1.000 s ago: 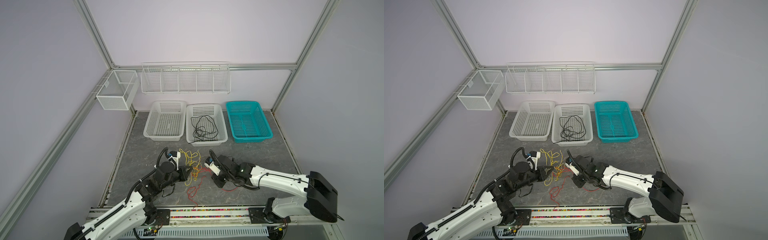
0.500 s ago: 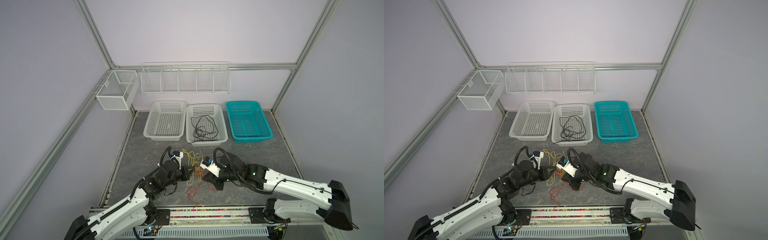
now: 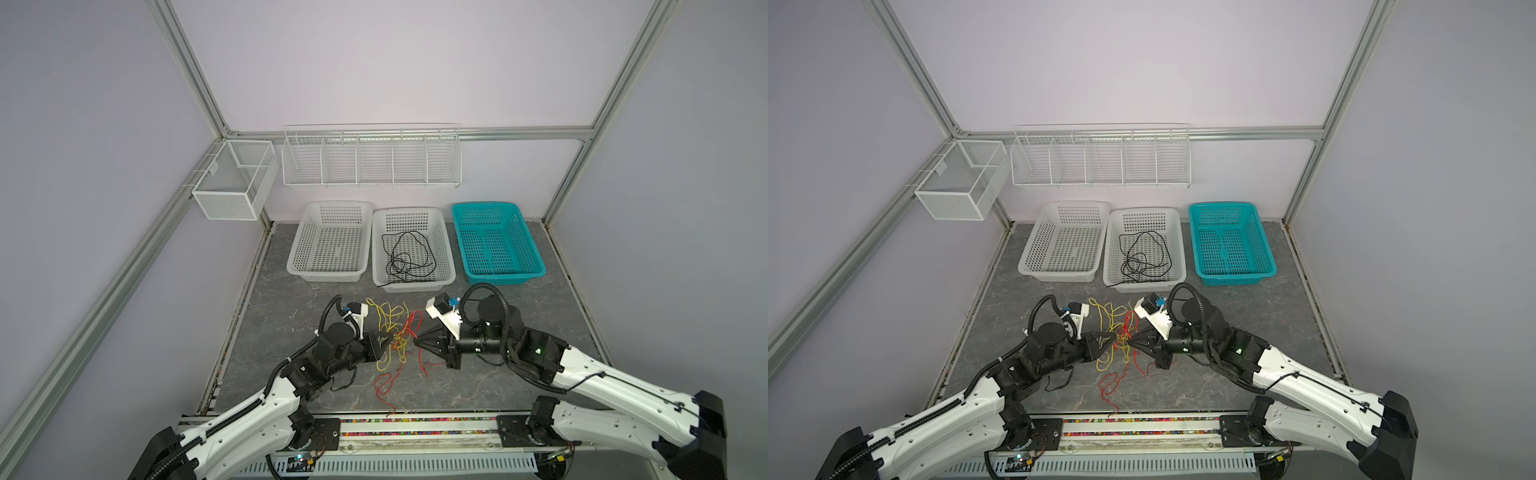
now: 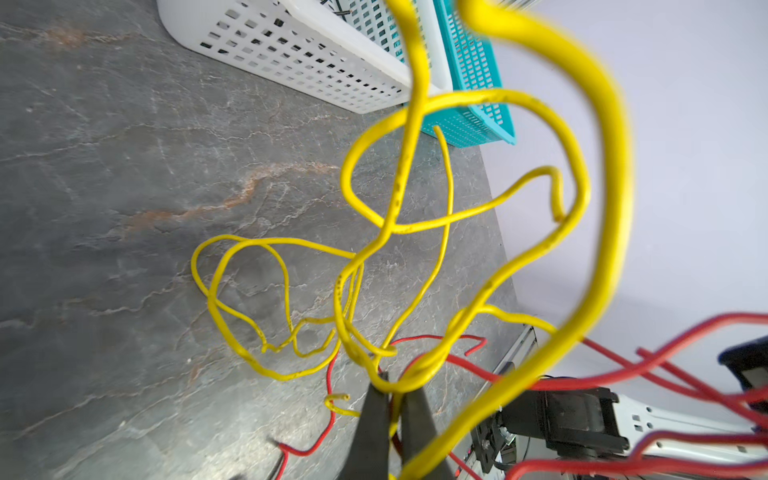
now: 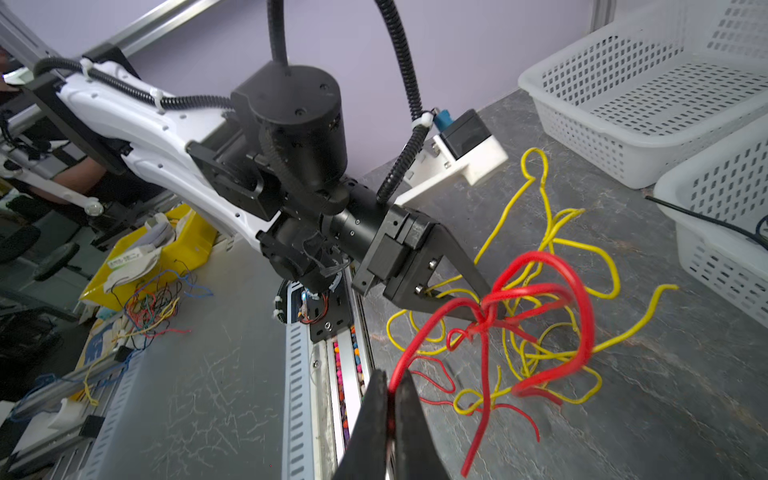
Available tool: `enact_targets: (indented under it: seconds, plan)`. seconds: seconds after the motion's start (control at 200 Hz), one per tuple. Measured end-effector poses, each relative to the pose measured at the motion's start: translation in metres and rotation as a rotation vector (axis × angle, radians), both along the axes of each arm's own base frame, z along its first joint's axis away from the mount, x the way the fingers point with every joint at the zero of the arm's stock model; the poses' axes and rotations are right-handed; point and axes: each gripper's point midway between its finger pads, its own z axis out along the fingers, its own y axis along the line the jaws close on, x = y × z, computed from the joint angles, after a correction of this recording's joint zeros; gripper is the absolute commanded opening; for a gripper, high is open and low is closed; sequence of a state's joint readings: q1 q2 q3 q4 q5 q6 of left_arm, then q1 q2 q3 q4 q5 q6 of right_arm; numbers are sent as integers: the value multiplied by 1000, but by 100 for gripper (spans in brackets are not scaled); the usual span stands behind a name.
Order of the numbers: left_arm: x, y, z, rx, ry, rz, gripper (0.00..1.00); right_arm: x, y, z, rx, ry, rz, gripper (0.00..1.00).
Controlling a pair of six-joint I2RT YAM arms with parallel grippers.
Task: Untangle the cables
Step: 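Pull the red wire out with the right gripper toward the teal basket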
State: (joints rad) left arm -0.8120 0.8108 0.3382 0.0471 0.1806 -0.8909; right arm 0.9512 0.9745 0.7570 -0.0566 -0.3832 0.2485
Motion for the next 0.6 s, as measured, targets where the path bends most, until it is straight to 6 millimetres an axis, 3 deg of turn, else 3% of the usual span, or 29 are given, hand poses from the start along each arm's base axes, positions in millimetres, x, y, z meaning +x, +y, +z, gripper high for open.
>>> enact_targets:
  seconds: [0.145,0.31,0.465,0.6]
  plan:
    - [-1,2,4,-7,-10,4,0,28,-18,8,27,-6,-148,6]
    - [-2,9,19,-33,-53,22,0,65,-75,32,88,-35,-433,6]
    - [-5,20,-10,46,-4,46,0,85,-128,63,128,-90,-682,6]
    - [-9,29,-33,120,43,60,0,91,-158,75,125,-106,-808,6]
